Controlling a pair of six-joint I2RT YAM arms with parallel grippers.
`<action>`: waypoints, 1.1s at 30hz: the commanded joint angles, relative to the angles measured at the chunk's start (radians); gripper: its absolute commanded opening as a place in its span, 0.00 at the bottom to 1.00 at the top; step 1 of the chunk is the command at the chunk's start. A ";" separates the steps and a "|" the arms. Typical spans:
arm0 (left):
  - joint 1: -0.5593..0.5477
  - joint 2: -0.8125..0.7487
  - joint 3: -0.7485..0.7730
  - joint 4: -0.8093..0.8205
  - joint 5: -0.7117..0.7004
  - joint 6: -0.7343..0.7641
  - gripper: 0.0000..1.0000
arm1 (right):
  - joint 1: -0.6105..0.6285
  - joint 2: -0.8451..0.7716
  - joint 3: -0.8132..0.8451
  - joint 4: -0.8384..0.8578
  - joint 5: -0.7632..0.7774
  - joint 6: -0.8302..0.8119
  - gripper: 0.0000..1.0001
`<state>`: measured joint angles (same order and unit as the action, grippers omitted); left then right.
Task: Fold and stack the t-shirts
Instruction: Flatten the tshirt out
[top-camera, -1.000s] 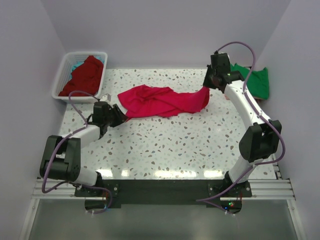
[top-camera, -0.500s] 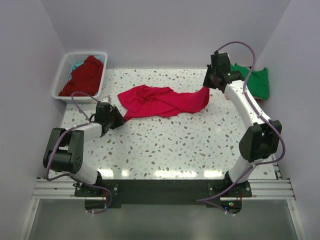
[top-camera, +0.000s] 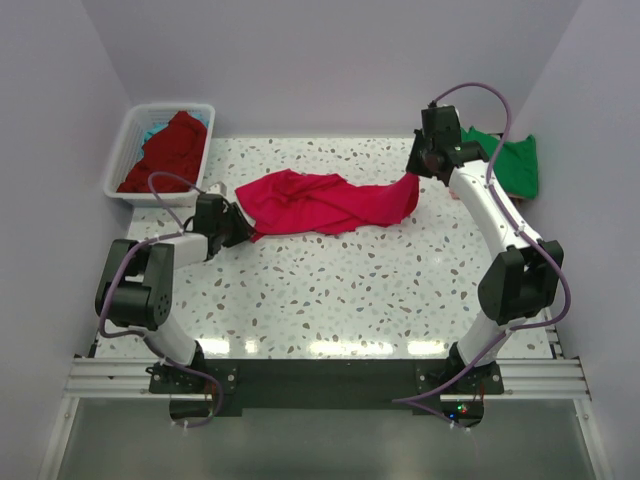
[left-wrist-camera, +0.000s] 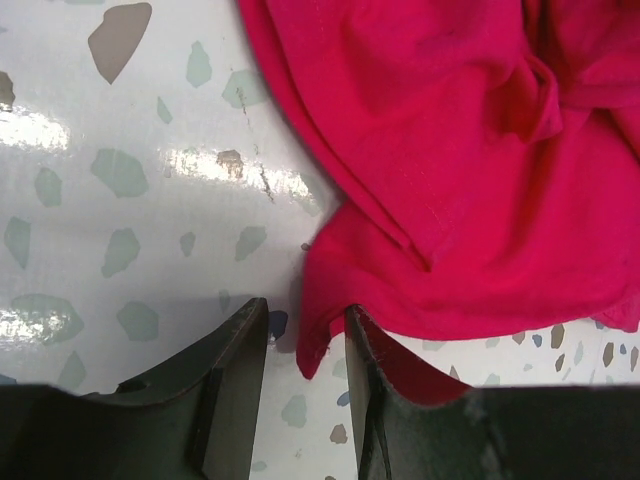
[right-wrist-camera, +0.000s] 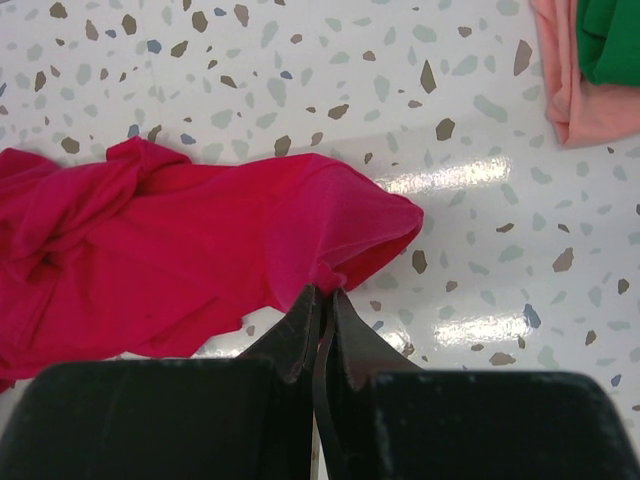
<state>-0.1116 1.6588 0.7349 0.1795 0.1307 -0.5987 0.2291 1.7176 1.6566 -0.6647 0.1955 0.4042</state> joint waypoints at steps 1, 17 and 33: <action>0.001 0.016 0.038 0.058 0.026 0.031 0.41 | 0.001 -0.021 0.026 0.019 0.033 0.010 0.00; -0.014 -0.017 0.132 -0.077 -0.006 0.080 0.00 | 0.001 -0.044 0.019 0.019 0.045 0.027 0.00; 0.001 -0.102 0.736 -0.523 -0.282 0.249 0.00 | -0.017 -0.098 0.340 -0.055 0.193 -0.117 0.00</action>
<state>-0.1242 1.5761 1.3224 -0.2535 -0.0788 -0.4095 0.2272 1.6882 1.8683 -0.7189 0.3172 0.3462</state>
